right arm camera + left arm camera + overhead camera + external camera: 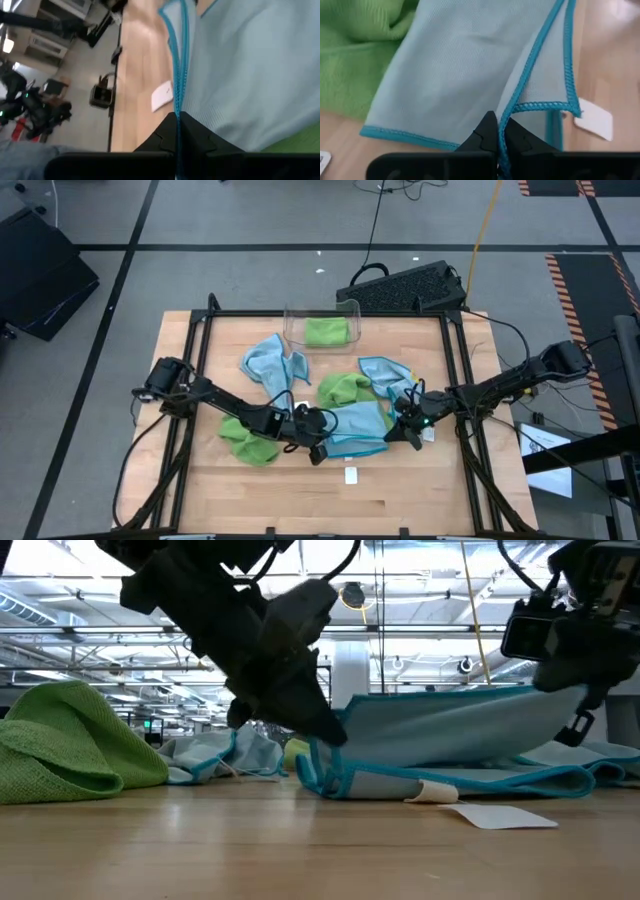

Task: Fold microfiber towels
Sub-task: Fold the bottom blue microfiber cloth

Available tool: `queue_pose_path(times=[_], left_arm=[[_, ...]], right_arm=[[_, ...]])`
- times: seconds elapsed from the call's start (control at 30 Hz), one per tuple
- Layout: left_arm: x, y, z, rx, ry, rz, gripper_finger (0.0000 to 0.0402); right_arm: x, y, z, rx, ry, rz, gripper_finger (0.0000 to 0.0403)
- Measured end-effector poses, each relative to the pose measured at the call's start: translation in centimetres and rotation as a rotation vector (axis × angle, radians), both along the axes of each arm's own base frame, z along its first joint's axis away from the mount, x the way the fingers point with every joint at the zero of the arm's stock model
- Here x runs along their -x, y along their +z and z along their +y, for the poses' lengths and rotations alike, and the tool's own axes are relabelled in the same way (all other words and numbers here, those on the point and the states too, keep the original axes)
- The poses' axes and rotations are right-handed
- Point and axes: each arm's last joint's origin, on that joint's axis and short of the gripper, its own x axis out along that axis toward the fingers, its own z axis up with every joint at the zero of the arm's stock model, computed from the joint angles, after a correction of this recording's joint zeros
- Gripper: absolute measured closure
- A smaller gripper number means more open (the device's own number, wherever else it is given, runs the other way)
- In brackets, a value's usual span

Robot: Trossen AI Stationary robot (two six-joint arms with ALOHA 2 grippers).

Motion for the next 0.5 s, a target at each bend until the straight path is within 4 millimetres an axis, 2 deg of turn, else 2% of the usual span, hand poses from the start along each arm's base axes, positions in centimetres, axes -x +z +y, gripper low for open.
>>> queue_pose_path(times=[0.1,0.2,0.37,0.5], left_arm=[[0.12,-0.13,0.03,0.002,-0.006,0.015,0.0394],[0.36,-0.51,0.07,0.030,0.018,0.042,0.0372],[0.42,-0.50,0.07,0.061,0.054,0.051,0.0321],[0.34,-0.04,0.05,0.081,0.054,0.028,0.0274]], right_arm=[[0.12,-0.11,0.45,-0.014,-0.010,0.018,0.0377],[0.22,-0.23,0.58,-0.032,-0.022,0.038,0.0334],[0.18,-0.11,0.55,-0.075,-0.051,0.051,0.0251],[0.16,-0.01,0.55,-0.082,-0.054,0.047,0.0213]])
